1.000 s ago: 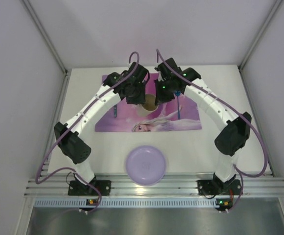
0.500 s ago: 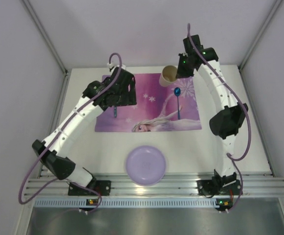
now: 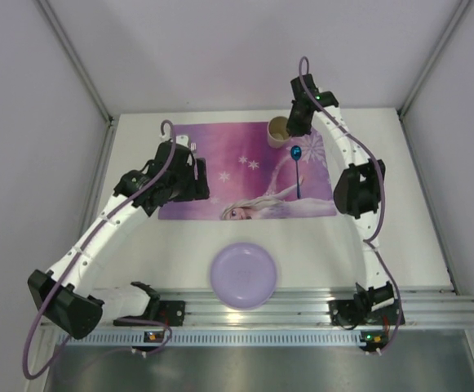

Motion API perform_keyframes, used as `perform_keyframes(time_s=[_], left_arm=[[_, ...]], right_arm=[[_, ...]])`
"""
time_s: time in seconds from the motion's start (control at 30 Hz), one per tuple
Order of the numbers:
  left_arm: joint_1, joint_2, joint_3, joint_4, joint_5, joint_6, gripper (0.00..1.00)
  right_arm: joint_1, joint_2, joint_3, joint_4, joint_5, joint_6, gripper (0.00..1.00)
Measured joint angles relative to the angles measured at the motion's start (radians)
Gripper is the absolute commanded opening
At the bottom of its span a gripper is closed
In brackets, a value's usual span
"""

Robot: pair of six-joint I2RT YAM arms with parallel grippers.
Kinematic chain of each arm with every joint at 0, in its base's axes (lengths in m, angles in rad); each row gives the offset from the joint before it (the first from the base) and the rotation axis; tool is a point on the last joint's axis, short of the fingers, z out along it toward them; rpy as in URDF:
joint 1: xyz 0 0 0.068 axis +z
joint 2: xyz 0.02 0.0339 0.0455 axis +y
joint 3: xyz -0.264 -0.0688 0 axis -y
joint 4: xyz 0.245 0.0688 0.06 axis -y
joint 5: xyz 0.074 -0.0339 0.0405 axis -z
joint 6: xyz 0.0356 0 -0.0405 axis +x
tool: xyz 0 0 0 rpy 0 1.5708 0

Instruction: Set the dinner table for one person

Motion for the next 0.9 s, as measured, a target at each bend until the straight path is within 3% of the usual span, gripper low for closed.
perform_keyframes(time_s=[0.13, 0.17, 0.23, 0.43, 0.47, 0.5, 0.9], left_arm=[[0.000, 0.050, 0.029, 0.015, 0.036, 0.027, 0.77], [0.000, 0.068, 0.039, 0.019, 0.043, 0.033, 0.77], [0.002, 0.095, 0.047, 0.028, 0.055, 0.042, 0.77], [0.006, 0.166, 0.083, 0.031, 0.101, 0.059, 0.76], [0.006, 0.176, 0.087, 0.032, 0.107, 0.062, 0.76], [0.006, 0.183, 0.090, 0.034, 0.111, 0.064, 0.76], [0.010, 0.221, 0.107, 0.041, 0.148, 0.103, 0.76]], right_arm=[[0.000, 0.030, 0.023, 0.000, 0.071, 0.017, 0.01], [0.000, 0.032, 0.023, -0.001, 0.082, 0.018, 0.10], [-0.001, 0.032, 0.023, -0.002, 0.097, 0.024, 0.17], [-0.001, 0.032, 0.029, 0.018, 0.104, 0.046, 0.58], [-0.002, 0.032, 0.029, 0.027, 0.103, 0.048, 0.72], [-0.003, 0.032, 0.029, 0.037, 0.102, 0.056, 0.99], [-0.019, 0.020, 0.002, 0.179, 0.057, 0.060, 1.00]])
